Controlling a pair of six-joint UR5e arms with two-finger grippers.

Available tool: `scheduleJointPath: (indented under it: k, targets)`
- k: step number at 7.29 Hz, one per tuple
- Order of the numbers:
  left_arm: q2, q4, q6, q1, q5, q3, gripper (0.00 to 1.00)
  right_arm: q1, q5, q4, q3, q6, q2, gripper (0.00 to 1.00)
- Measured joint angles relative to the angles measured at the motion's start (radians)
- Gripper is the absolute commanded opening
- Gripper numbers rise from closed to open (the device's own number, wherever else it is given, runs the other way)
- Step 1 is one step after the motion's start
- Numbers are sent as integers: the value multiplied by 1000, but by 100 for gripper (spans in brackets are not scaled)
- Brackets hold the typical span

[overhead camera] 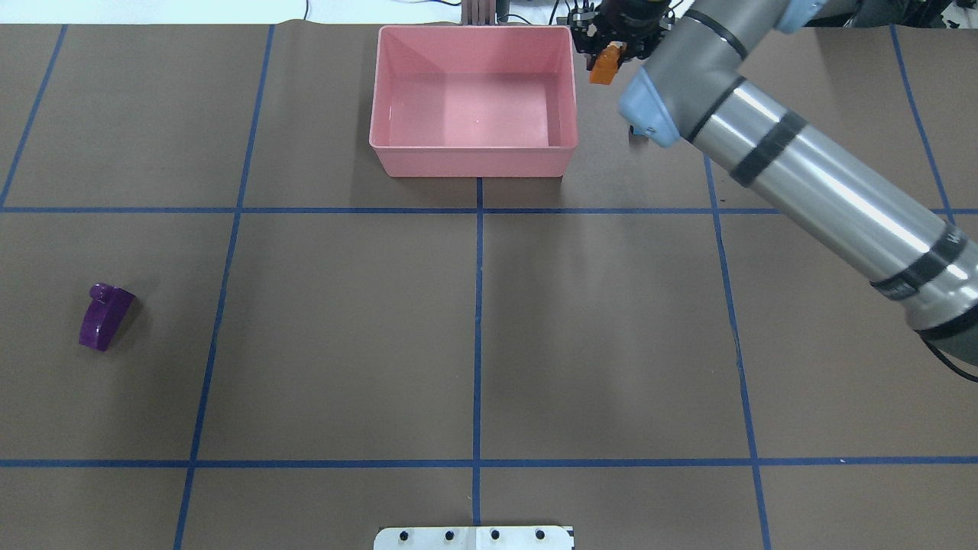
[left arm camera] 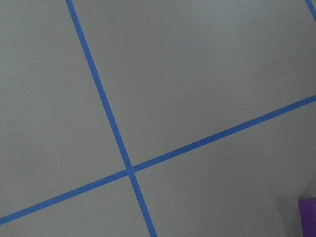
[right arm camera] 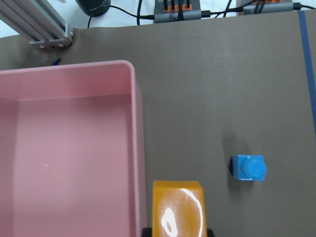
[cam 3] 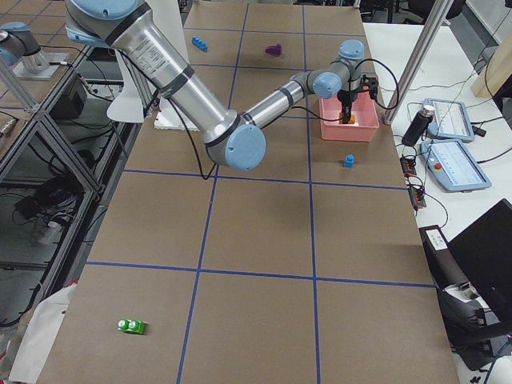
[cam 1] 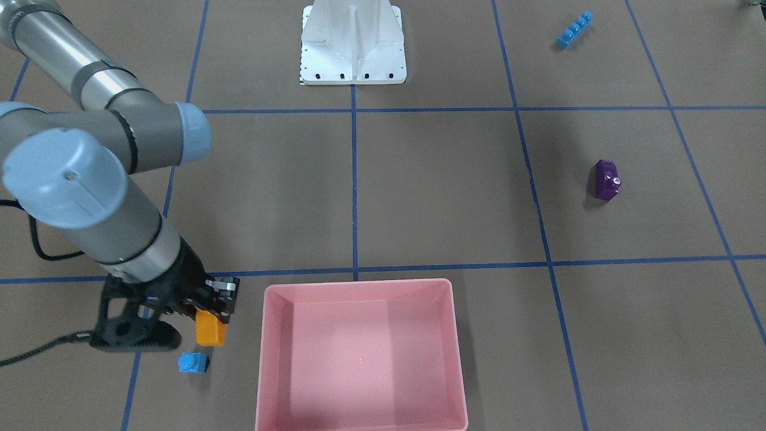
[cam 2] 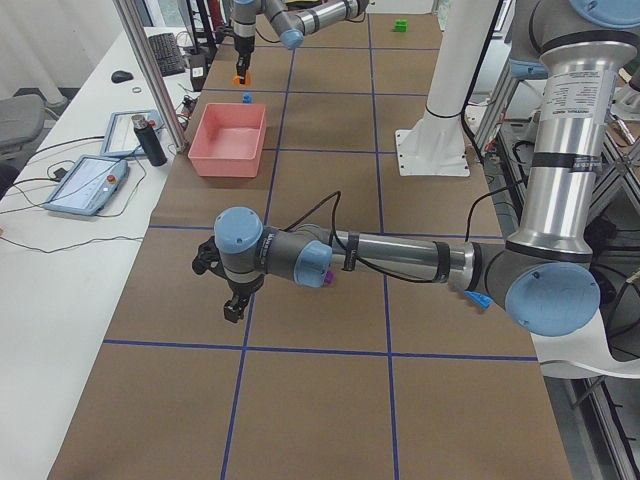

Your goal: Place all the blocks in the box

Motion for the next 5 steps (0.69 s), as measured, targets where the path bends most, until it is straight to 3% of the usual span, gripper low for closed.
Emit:
scheduleJointPath:
  k: [1,2,3,5]
  targets:
    - [0,-1,0,4,0,1,100,-21,-25,16,-122,3,87,0]
    - [0,-1,-1,6,0,1,100,-42,-46,52,-223,4,147,91]
    - [0,-1,-1,6,0,0,100,-63,-70,85,-285,6,173,99]
    - [-7,-7,-1,25,-1,-6,100,-90,-106,110,-331,49,185,100]
